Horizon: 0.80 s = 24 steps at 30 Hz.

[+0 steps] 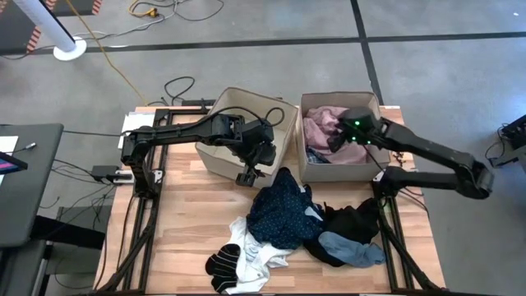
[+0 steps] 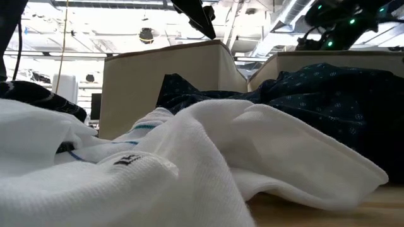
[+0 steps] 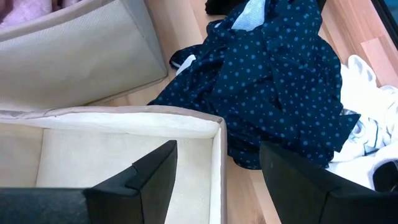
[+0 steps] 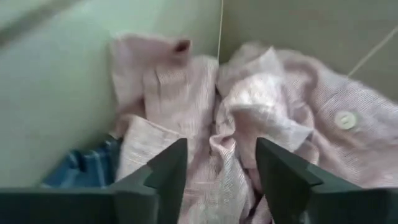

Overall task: Sort clothes
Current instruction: Put the pink long sleeve shirt into the right laundry organizer, then put the dark blue long sleeve shirt into the right laundry organizer

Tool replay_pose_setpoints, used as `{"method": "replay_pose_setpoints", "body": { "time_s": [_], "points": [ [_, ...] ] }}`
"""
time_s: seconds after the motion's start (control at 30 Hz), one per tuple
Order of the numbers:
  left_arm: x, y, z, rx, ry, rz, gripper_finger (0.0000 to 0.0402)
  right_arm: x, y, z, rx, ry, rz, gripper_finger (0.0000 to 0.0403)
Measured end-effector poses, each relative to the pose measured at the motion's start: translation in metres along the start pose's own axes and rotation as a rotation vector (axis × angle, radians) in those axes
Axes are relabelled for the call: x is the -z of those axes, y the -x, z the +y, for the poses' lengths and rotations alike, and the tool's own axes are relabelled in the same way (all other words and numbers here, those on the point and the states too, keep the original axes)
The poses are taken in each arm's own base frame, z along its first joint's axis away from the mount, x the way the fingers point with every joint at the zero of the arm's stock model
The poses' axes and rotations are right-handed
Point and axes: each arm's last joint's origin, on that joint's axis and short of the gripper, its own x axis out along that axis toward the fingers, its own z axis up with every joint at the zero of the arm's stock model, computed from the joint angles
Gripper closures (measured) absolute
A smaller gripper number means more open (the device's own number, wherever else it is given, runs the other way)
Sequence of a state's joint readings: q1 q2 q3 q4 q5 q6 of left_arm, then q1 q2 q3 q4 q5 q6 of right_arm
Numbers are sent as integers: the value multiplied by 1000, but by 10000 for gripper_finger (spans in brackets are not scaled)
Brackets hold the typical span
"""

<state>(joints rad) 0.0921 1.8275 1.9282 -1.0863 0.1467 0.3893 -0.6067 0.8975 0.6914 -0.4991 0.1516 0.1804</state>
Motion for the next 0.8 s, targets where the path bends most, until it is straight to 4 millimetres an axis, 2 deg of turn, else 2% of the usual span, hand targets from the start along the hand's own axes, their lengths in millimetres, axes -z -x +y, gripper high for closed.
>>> {"method": "replay_pose_setpoints", "body": {
  "time_s": [0.17,0.47,0.67,0.8],
  "points": [
    [0,0,0,0,0,1,178,-2,18,-2,-16,-41,-82,161],
    [-6,0,0,-20,-37,-52,178,-4,46,9,-131,-32,-231,159],
    [-17,11,-17,-21,-170,-140,178,-2,69,27,-303,26,-333,159],
    [-26,28,-32,30,-262,-263,178,3,82,41,-431,76,-360,159]
  ]
}}
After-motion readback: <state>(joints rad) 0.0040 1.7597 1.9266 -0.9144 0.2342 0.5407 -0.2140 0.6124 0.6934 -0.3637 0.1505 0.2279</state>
